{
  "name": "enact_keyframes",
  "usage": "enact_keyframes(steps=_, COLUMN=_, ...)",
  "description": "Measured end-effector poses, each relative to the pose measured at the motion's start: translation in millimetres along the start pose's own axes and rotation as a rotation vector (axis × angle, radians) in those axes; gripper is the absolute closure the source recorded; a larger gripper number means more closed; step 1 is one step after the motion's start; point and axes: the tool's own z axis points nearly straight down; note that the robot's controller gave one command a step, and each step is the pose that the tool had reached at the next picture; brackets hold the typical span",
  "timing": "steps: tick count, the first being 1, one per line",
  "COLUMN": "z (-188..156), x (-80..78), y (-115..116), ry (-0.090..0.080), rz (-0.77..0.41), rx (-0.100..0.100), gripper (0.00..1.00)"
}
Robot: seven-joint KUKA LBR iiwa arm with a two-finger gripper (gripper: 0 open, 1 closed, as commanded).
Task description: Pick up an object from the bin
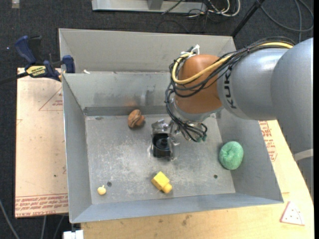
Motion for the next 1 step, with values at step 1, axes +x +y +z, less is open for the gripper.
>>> enact_keyframes(steps=1, z=-3.0, x=0.8, y=0.4, ry=0.001, rz=0.0, rx=-0.001, gripper=1.0)
